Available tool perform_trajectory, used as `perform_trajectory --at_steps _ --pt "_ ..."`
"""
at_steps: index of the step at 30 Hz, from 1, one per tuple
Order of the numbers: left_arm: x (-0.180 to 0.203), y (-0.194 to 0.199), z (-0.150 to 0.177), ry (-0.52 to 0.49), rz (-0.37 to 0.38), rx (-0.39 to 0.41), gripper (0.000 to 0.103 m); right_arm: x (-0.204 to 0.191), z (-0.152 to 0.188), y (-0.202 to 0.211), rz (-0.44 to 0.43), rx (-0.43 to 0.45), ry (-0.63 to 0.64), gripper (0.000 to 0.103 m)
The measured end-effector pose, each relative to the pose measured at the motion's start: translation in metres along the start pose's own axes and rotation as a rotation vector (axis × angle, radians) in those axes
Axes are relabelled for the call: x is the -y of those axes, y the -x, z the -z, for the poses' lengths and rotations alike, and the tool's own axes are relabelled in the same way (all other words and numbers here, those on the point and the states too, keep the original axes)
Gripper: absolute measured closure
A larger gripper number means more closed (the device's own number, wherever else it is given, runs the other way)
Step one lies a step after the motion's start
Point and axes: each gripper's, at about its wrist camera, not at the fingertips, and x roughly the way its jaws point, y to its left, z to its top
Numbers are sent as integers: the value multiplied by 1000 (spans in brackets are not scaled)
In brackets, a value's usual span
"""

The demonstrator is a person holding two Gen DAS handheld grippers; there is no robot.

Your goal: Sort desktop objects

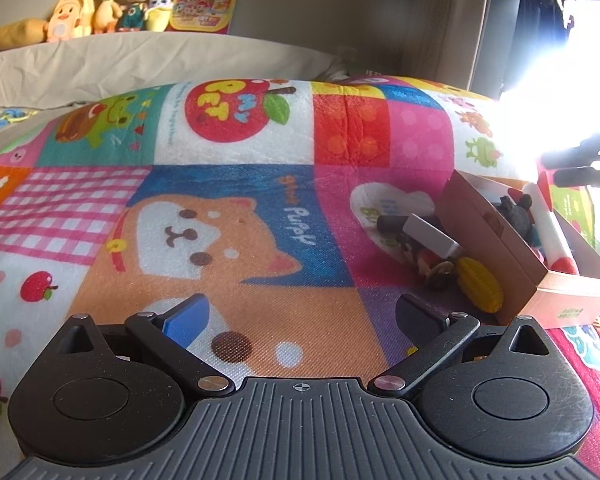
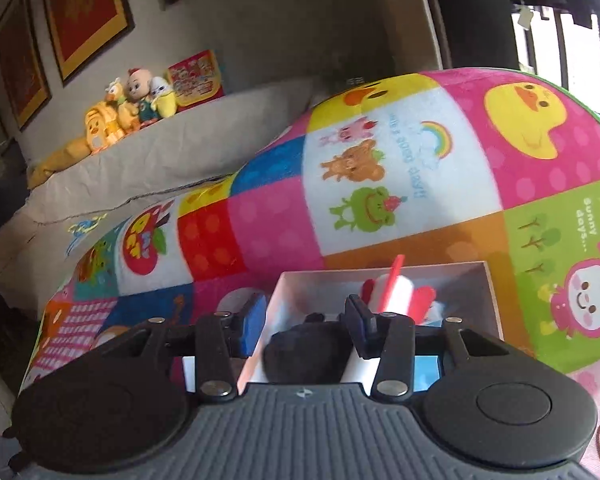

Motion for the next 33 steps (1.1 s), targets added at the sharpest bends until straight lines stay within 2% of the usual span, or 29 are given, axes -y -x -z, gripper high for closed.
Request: perform_trajectory --at_steps 3,7,9,13,17,19,24,27,29,30,32,33 --pt "-1 2 1 10 -11 11 1 -42 14 -17 24 -57 126 59" --pt "-4 3 1 26 -19 21 1 -103 41 -32 38 -84 360 59" --pt "-5 5 1 32 -22 30 1 -128 55 -43 52 -108 437 59" --pt "-9 5 1 64 -21 38 1 -148 68 -78 97 -181 463 60" --pt "-15 5 1 99 -13 34 1 -149 75 -101 181 -177 504 60" --pt "-15 5 1 105 -8 33 1 -148 75 -105 209 -163 511 71" --pt "-18 5 1 122 -9 35 1 -145 69 -85 213 -97 501 81" --pt "-19 6 1 134 -13 42 1 -143 62 -58 141 -72 449 82" --pt "-21 10 2 145 -13 66 1 -138 57 -37 55 -84 380 82" --pt "-23 13 3 155 -16 86 1 -134 54 -26 -13 -110 327 82" --pt "-28 16 3 183 -28 108 1 -122 52 -6 -219 -185 187 82" --pt "-31 16 3 202 -32 103 1 -116 53 0 -295 -217 141 82"
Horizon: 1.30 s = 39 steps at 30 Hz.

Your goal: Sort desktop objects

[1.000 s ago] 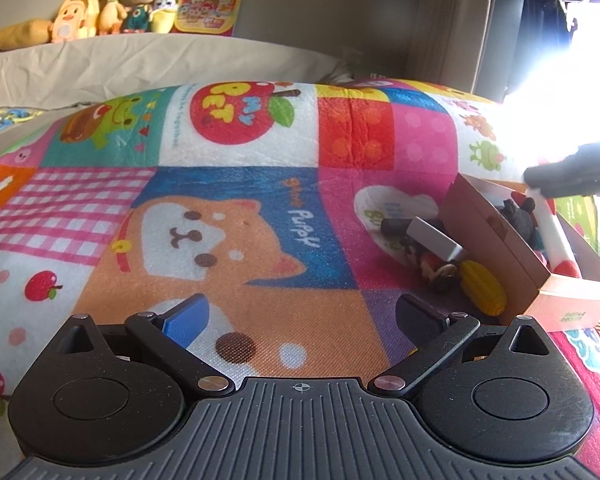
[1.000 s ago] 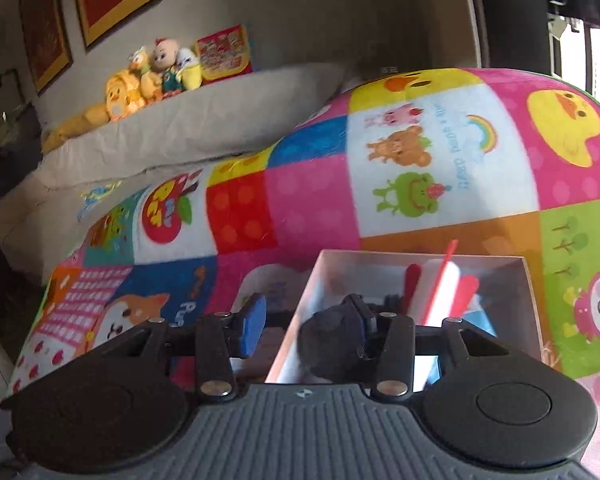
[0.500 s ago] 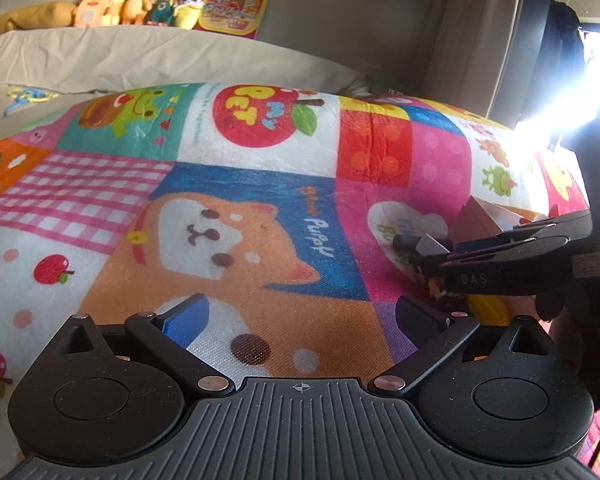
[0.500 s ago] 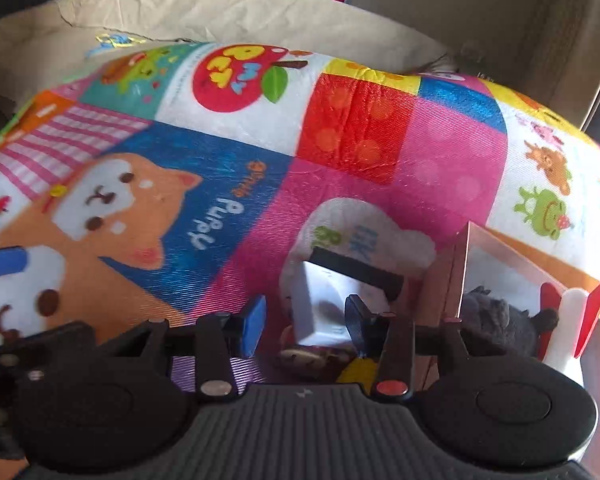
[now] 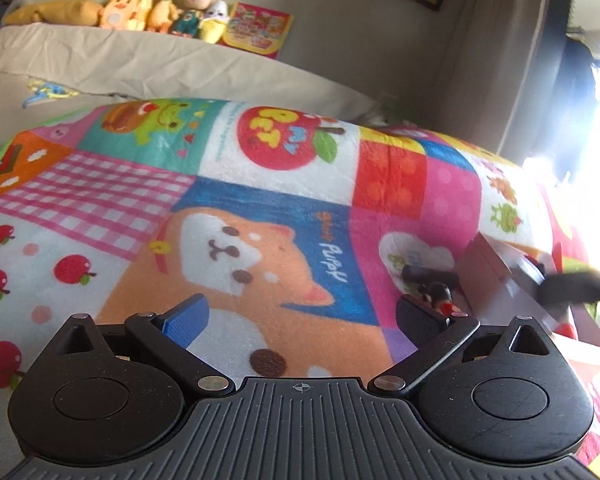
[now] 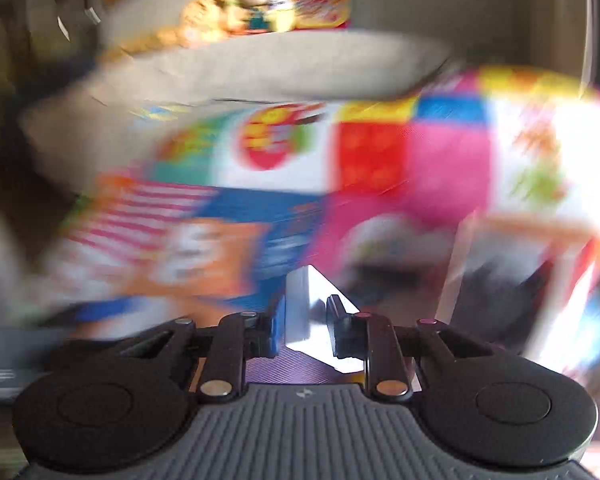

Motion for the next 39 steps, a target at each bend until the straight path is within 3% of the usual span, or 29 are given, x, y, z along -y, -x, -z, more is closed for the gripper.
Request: perform_trajectory --at_steps 2,6,8,13,17,22,23,24,26,28,33,37,39 --pt "-4 -2 -2 24 -11 -22 1 3 8 12 4 14 -19 81" --pt "-3 -1 -2 -1 -19 -38 1 11 27 39 236 128 77 74" --pt "0 2 -2 -20 -28 -39 1 18 37 47 281 142 98 66" --pt "8 12 -3 -54 -8 -46 1 31 60 30 259 66 84 65" --pt "21 27 -1 -143 2 -50 1 28 60 -3 213 46 69 65" --pt "35 40 3 -268 -63 -73 1 20 49 -51 196 0 43 62" --pt "37 42 3 -283 -67 -80 1 20 48 -57 204 -16 41 63" --pt "39 44 3 -296 -69 -85 1 17 48 -61 217 -17 48 71" --pt "43 49 3 -314 -61 -87 0 16 51 -53 176 -10 40 71" --pt "49 52 6 -325 -44 -94 0 14 58 -32 152 24 50 72" --pt "79 53 20 -375 72 -130 0 27 87 40 233 115 67 72" --pt "119 48 46 -480 206 -172 0 51 113 76 328 109 13 72" --pt "137 44 59 -526 234 -183 0 62 120 84 336 96 -14 72"
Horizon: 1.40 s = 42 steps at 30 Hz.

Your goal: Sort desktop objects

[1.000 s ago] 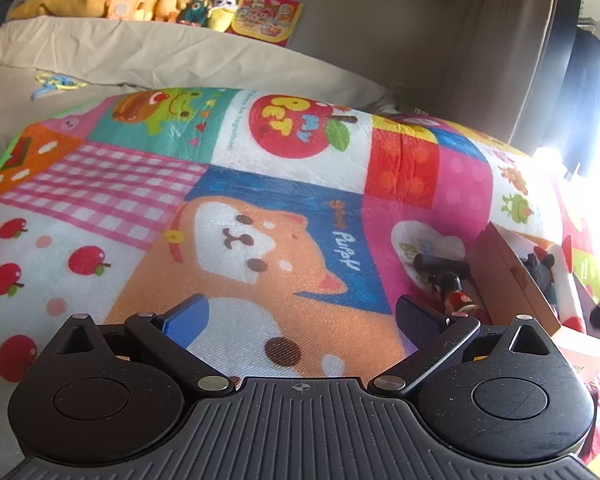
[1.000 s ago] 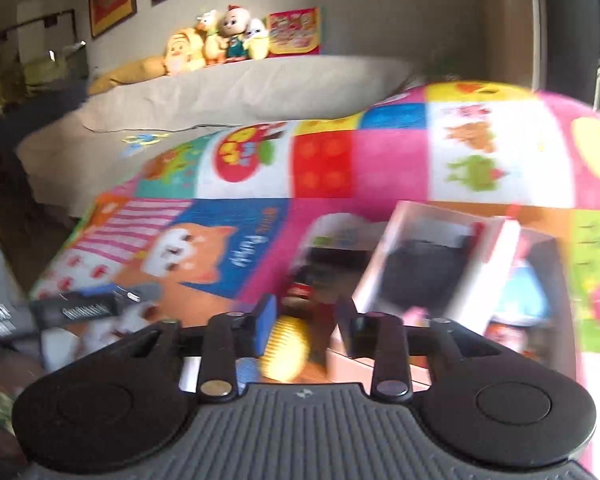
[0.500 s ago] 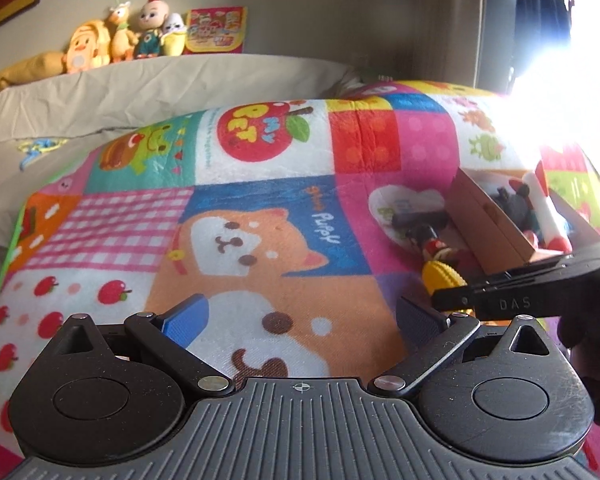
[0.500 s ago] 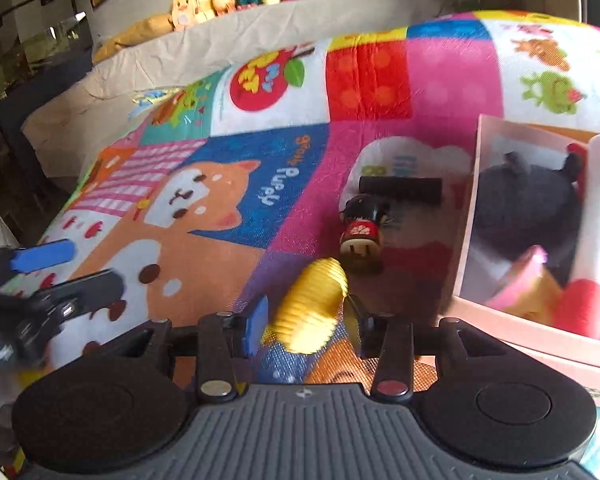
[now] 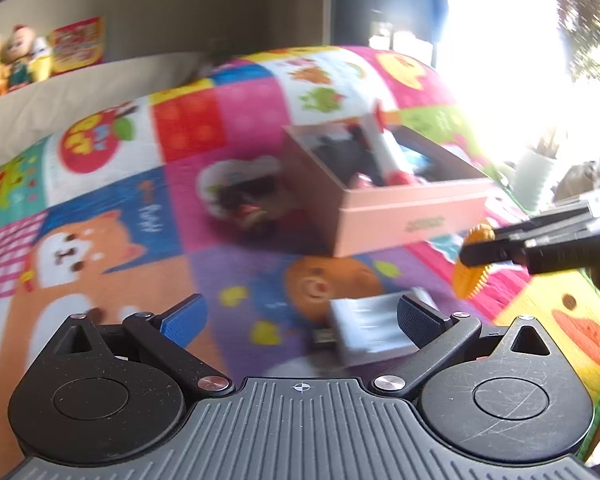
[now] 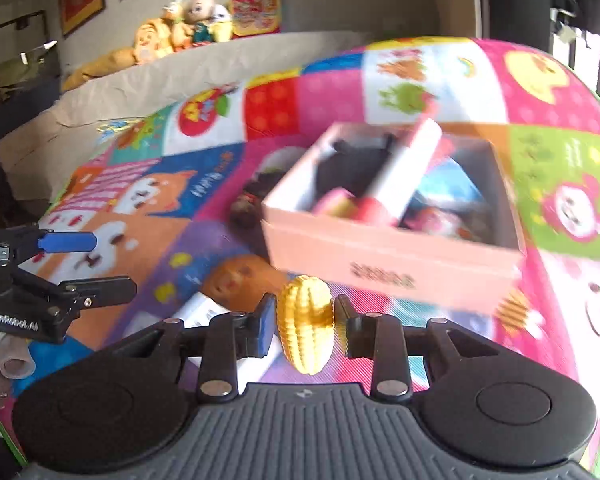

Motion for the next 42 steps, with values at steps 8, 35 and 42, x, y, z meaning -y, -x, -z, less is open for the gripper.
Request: perform_trajectory --at_steps 8,35,42 --pt "-2 -20 6 3 -93 -22 0 43 -43 -4 5 90 -136 72" --pt "-43 -18 16 194 13 0 0 62 -150 -184 112 -255 -752 36" --pt "-47 -16 16 214 26 7 0 23 -162 -150 138 -145 -181 72"
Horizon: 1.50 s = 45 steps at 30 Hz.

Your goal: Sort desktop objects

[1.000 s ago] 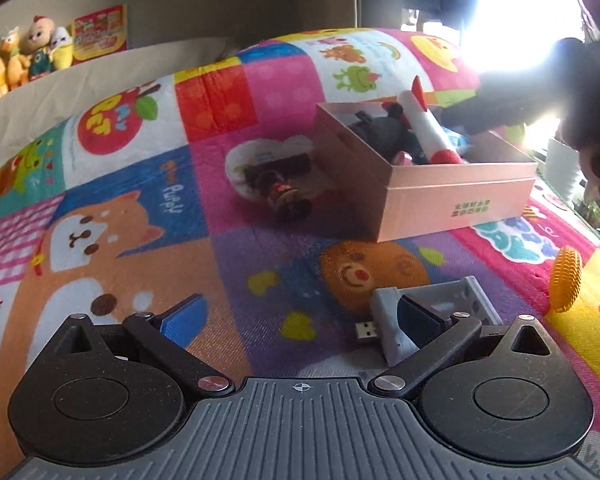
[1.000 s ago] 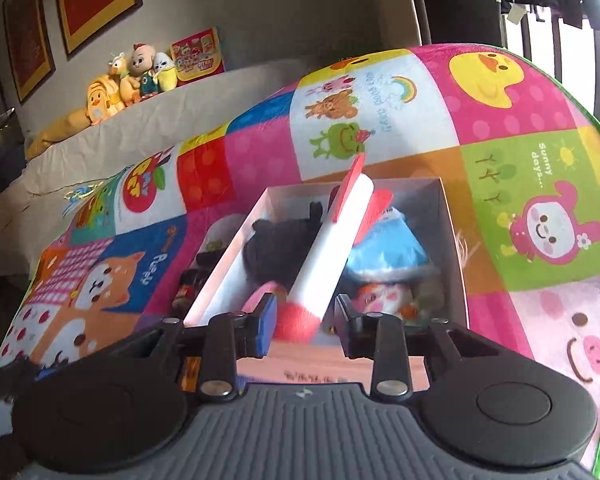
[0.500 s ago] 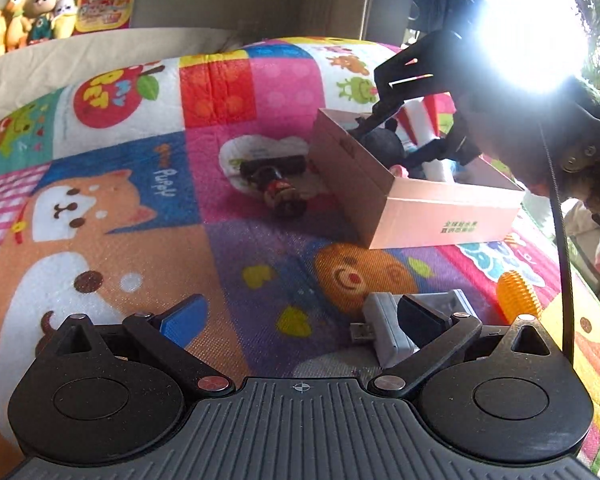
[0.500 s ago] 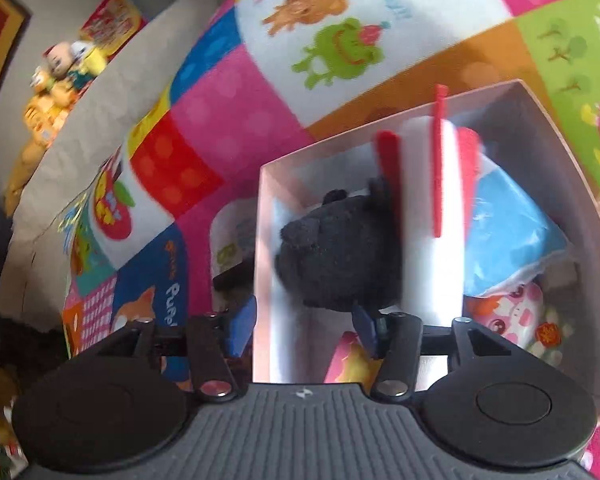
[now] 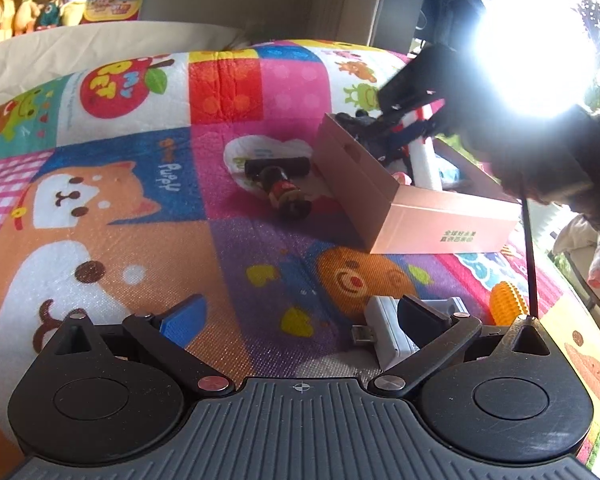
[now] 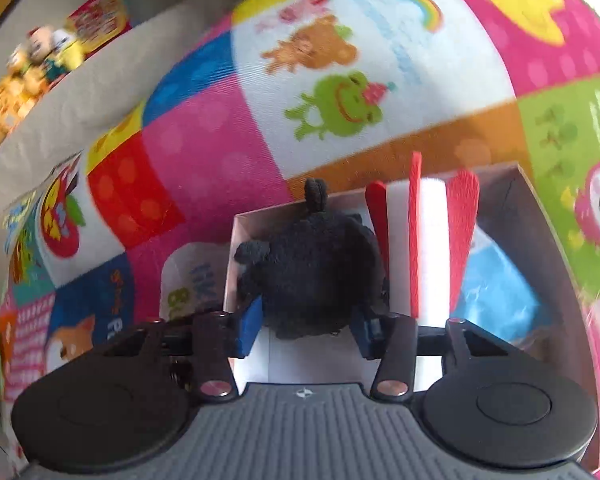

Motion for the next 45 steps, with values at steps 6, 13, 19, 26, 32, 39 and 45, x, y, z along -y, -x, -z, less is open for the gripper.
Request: perform_trajectory --at_steps 6,13,19,26,32,39,45 --pt "2 -1 0 -4 -10 -4 0 20 -6 48 -93 57 111 74" --pt "4 -3 0 -18 -28 -12 0 63 -28 28 7 114 -97 76" --pt "1 -3 -1 1 -19 -21 0 57 -12 -2 31 80 -88 77" --pt "1 -2 -1 9 -28 -20 0 78 21 73 -67 164 -57 62" --pt "13 2 0 -53 -56 -4 0 87 115 155 -14 273 112 28" --pt "64 10 3 -233 153 -75 0 84 221 178 14 323 193 3" --pt "90 -13 0 -261 38 -115 0 88 252 154 -45 236 52 0"
